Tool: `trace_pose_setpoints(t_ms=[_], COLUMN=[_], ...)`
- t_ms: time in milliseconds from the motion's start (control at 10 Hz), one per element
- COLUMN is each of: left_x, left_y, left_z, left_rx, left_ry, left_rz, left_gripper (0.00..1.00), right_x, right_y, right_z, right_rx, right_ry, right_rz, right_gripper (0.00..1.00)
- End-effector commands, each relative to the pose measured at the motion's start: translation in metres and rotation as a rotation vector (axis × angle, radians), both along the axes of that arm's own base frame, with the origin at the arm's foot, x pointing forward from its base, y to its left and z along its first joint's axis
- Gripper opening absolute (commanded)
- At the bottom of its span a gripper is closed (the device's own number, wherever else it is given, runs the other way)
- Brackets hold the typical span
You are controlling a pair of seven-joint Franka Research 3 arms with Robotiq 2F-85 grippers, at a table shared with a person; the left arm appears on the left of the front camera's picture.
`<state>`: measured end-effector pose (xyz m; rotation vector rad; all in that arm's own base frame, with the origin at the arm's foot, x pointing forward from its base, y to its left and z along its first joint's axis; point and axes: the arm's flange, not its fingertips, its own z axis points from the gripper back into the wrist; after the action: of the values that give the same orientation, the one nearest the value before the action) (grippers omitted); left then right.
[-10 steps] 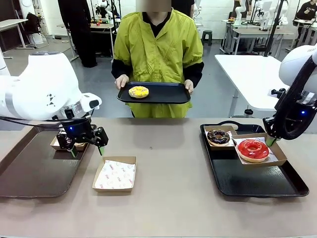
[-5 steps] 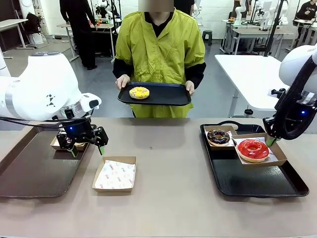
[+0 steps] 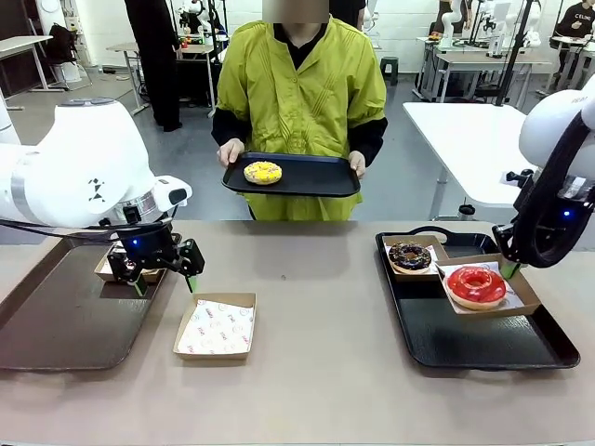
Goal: Individually package the donuts and arrange them on the tray.
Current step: Place the picked Paper togo box on the Handle tray while simultaneously picking up another Paper togo box from the table with the other hand.
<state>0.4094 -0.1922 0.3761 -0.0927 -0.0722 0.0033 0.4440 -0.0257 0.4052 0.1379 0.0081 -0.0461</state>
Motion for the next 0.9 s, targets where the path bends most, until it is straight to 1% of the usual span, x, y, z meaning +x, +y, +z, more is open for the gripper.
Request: trace_pose_setpoints(t_ms=[0,100,200,400,800], left_x=[-0.004,-0.006,-0.009,-0.014,-0.017], left_y=[-0.014,-0.018,-0.022,-0.028,-0.037], left_z=[-0.006,-0.013,-0.018,-0.027,-0.041], left_rx=[0.061,0.074,0.076,0.081,0.081], left_ry=[0.01,0.027,0.028,0.012,0.005], left_rz=[0.037,0.041,0.041,0.04,0.052], left_gripper=[1.0,1.0,1.0,1.0,1.0], right_x=[-0.018,-0.021,-0.02,-0.014,0.001], right_y=[0.008,0.01,0.012,0.011,0.007], right_z=[-0.011,-0.018,-0.024,-0.037,-0.05], right_rx=[-0.058,-0.065,-0.058,-0.051,-0.039], right_ry=[0.037,0.046,0.039,0.024,0.014], right_rz=[-0.027,-0.036,-0.047,-0.069,-0.088], right_gripper=[0.01,0.01,0.01,0.01,0.01])
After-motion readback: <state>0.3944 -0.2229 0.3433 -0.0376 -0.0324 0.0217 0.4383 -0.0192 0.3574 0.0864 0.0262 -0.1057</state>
